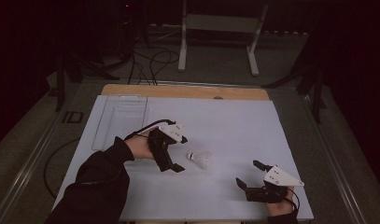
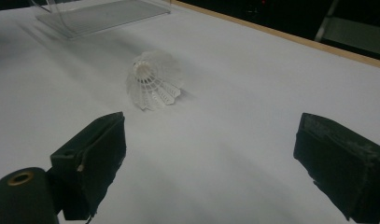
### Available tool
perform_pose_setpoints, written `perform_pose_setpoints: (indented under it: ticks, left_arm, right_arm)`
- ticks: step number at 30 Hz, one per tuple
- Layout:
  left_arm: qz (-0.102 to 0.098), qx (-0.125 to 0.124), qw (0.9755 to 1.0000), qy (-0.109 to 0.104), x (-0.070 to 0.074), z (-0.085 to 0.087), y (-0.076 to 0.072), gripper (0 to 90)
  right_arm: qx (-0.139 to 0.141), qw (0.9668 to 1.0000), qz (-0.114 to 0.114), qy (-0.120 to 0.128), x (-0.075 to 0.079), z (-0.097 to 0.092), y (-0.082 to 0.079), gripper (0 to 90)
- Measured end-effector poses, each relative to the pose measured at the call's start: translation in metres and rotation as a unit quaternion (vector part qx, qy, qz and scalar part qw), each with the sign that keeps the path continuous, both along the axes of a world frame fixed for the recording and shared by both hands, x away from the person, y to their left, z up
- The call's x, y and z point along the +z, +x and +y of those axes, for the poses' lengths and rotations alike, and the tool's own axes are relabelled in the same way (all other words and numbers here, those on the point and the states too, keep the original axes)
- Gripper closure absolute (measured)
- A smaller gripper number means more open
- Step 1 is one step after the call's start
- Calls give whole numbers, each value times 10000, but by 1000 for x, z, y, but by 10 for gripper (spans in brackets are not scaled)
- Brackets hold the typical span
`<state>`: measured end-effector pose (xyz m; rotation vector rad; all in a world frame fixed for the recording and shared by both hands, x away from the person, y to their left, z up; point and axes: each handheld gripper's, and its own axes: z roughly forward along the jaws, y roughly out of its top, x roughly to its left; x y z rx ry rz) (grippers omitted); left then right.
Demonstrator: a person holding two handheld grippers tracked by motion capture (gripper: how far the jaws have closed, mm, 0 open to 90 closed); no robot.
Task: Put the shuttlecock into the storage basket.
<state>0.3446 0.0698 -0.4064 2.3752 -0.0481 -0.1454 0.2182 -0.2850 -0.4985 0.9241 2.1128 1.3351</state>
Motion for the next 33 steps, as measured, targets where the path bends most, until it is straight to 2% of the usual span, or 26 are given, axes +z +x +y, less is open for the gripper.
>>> perform_pose_setpoints:
  ticks: [5, 8, 10, 12, 16, 24, 29, 33]
  left_arm:
    - [-78, -1, 9999, 74, -1, -6, 5, 0]
    - [-101, 35, 9999, 4, -1, -8, 9, 0]
    - [-115, 26, 9998, -131, 2, -8, 11, 0]
    - [-226, 35, 9996, -160, 4, -10, 12, 0]
    - [-254, 23, 9996, -154, 4, -13, 16, 0]
    - [-136, 101, 9997, 168, -17, -22, 28, 0]
    - [-49, 193, 9989, 417, -35, -24, 37, 0]
    - [-83, 198, 9979, 615, -46, -27, 39, 0]
  right_arm:
    - [-2, 10000, -10, 0, 0, 0, 0, 92]
    - [-5, 10000, -19, 6, 0, -1, 0, 92]
    - [-12, 10000, -9, 3, 0, -1, 0, 93]
    - [-11, 10000, -13, 1, 0, -1, 0, 93]
    - [-9, 10000, -21, 1, 0, -1, 0, 92]
    - [-9, 10000, -17, -4, 0, -1, 0, 93]
    - [-5, 10000, -22, -8, 0, -1, 0, 92]
    - [-8, 10000, -16, -5, 0, -2, 0, 93]
